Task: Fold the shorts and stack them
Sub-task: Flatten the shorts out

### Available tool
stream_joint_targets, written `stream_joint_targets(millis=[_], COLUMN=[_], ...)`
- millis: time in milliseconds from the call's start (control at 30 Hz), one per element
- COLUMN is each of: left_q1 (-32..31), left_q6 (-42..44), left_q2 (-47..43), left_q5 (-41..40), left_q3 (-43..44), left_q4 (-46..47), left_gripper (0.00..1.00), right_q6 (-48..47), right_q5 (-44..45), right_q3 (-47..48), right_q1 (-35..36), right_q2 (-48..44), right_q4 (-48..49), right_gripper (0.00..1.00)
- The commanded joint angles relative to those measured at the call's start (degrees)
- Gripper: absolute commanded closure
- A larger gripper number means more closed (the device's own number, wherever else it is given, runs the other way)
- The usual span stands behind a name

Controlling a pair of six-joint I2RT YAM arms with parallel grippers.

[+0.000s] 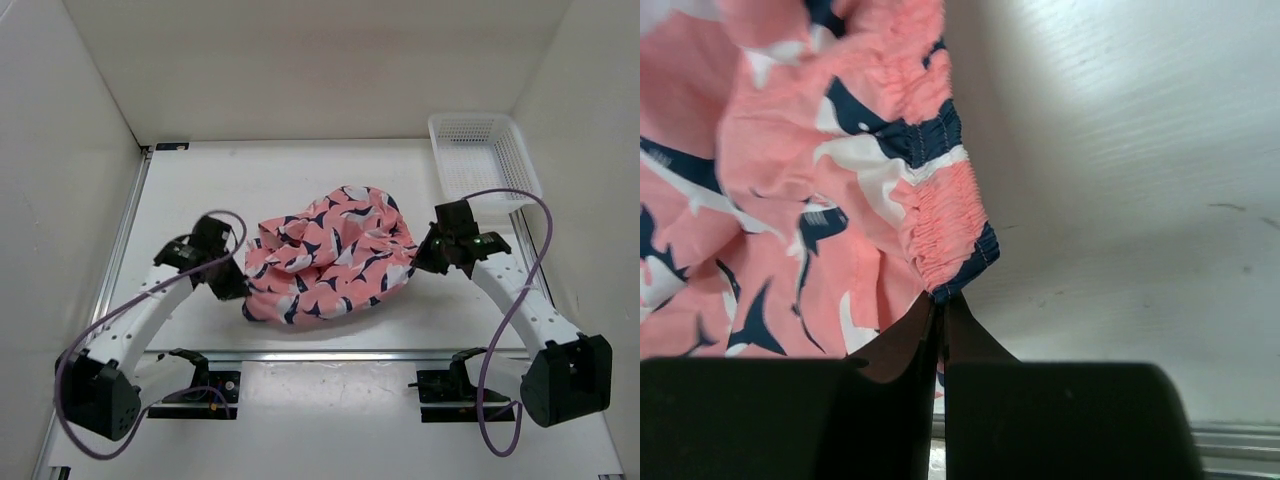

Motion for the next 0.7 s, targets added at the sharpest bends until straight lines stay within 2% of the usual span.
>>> stream_joint_targets(millis=[0, 133, 233, 367, 400, 467, 500, 533, 600, 633, 667], left_q1=[1.65, 6.49, 11.41, 15.54, 16.16, 16.17, 16.17, 15.56, 15.55, 15.55, 15.55], left_q6=[3.48, 9.19, 12.53, 14.91, 16.39, 17.19, 18.33, 18.95, 19.57, 19.57, 20.1], left_q2=[-3.94, 3.34, 13.17, 33.7, 36.72, 42.43, 43.08, 43.08, 42.04, 41.07, 38.36], left_q5=[-5.9, -7.13, -5.31, -3.99, -3.11, -1.44, -0.73, -0.03, -0.02, -0.54, -2.46], left_q3=[15.49, 24.73, 30.0, 42.21, 47.63, 51.97, 54.08, 54.62, 54.11, 54.1, 53.06], left_q4=[-8.86, -9.5, -4.5, -3.85, -4.56, -7.2, -7.2, -7.2, -7.81, -7.82, -8.43], left_gripper=[0.9, 0.9, 0.9, 0.9, 0.84, 0.74, 0.54, 0.37, 0.15, 0.09, 0.08], right_q6=[-4.39, -7.3, -7.83, -8.44, -8.97, -8.97, -8.97, -8.97, -9.59, -9.59, -9.59], right_q5=[7.3, 10.56, 10.56, 10.04, 9.43, 8.89, 7.42, 6.88, 6.35, 6.35, 6.35], right_q3=[8.76, 14.47, 20.25, 30.72, 32.66, 36.43, 37.33, 38.21, 39.44, 40.14, 40.15], right_q1=[0.26, 0.26, 0.26, -0.27, -0.27, -0.27, -0.27, -0.79, -0.8, -0.8, -0.8], right_q2=[-3.61, -1.95, 7.59, 22.02, 26.49, 29.68, 32.05, 33.11, 34.53, 34.53, 34.53], right_q4=[-6.45, -7.87, -6.73, -5.93, -5.93, -5.93, -5.93, -5.93, -5.93, -5.93, -5.93], right_gripper=[1.0, 1.0, 1.0, 1.0, 1.0, 1.0, 0.97, 0.82, 0.66, 0.5, 0.41])
